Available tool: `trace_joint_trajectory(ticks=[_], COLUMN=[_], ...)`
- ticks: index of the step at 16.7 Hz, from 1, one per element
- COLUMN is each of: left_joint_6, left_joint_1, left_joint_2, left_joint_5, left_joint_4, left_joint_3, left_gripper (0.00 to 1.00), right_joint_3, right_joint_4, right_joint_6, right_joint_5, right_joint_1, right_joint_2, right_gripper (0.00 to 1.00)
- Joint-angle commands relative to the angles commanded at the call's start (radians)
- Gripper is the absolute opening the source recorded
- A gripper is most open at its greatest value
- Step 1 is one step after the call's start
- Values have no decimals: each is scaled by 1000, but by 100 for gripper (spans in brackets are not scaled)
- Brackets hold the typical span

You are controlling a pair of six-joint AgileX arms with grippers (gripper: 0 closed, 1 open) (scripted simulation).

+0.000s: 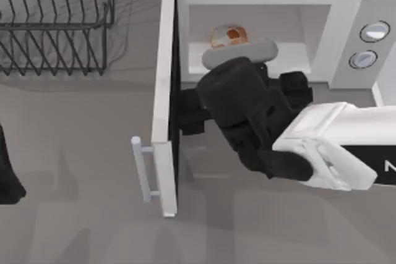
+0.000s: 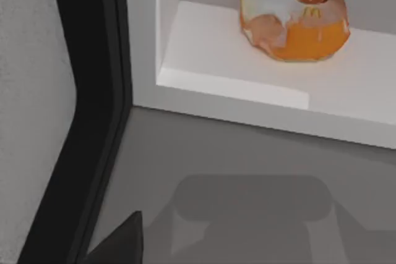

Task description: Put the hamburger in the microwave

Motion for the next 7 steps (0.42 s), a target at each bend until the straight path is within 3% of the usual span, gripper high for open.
trace_joint_trajectory(ticks=[7], left_joint_6=[0], left_joint_1=[0], left_joint_2=[0], left_joint_5=[0], left_joint_4=[0], left_joint_3=[0], left_gripper=[100], right_joint_3=[10], right_joint_4=[-71], right_joint_6=[0], right_joint_5=[-4], right_joint_1=[0], right_joint_2=[-28], right_gripper=[100])
